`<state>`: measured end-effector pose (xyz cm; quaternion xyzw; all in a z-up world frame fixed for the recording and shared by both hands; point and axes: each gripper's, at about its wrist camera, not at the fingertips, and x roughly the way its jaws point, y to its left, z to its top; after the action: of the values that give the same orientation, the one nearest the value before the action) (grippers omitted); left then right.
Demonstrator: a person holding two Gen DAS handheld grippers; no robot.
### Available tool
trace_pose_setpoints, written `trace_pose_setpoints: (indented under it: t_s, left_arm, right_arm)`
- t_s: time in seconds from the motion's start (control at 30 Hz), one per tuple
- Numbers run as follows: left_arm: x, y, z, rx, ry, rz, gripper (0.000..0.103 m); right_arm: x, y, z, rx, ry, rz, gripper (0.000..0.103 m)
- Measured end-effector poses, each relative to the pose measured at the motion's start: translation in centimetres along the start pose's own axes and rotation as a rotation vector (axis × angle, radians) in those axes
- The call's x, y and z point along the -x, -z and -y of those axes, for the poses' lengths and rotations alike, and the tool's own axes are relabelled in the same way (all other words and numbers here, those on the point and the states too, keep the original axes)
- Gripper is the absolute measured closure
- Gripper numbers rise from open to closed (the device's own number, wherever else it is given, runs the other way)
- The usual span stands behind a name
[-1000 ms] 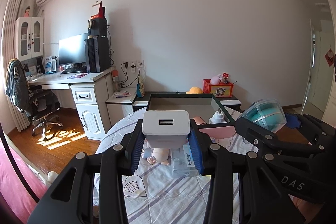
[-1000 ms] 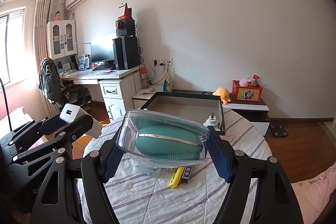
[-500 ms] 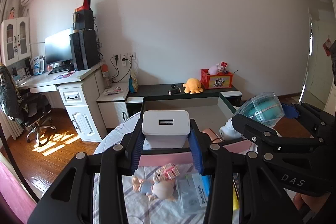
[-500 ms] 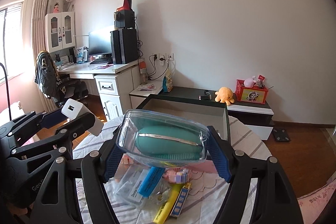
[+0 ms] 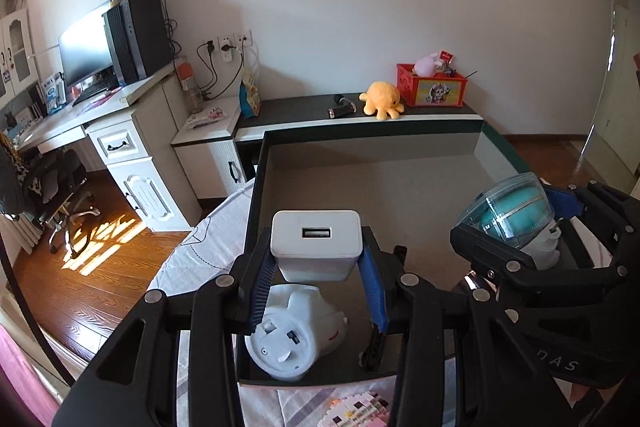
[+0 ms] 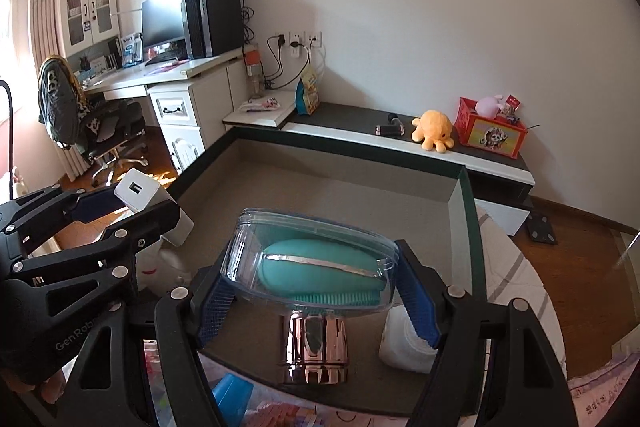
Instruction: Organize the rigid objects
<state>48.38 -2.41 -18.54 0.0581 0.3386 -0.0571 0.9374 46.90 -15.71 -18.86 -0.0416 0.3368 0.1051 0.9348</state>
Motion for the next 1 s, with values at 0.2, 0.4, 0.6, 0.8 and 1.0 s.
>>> trace_pose_setpoints:
  t_s: [0.2,0.4,0.6,0.8,1.0]
  left_arm:
    - [-1.6,0.7,-0.9,0.018,-0.010,-0.031,0.061]
    - [0.7,1.4,-1.2,0.035,-0.024,0.004,0.042]
    - [7.9,3.0,-2.0,0.068,-0.051,0.137,0.012]
    - [16.8,6.1,-1.9,0.096,-0.090,0.266,0.000]
    - [24.1,9.4,-1.2,0.112,-0.102,0.335,0.000]
  right_arm:
    - [-1.9,0.3,-0.1,0.013,-0.002,-0.047,0.028]
    - [-0.8,0.7,-0.1,0.007,-0.004,-0.032,0.028]
    - [5.0,1.7,-0.9,-0.030,-0.036,0.044,0.023]
    - [13.3,4.3,-2.8,-0.044,-0.051,0.152,0.020]
    - [20.8,7.7,-4.6,-0.058,-0.049,0.237,0.012]
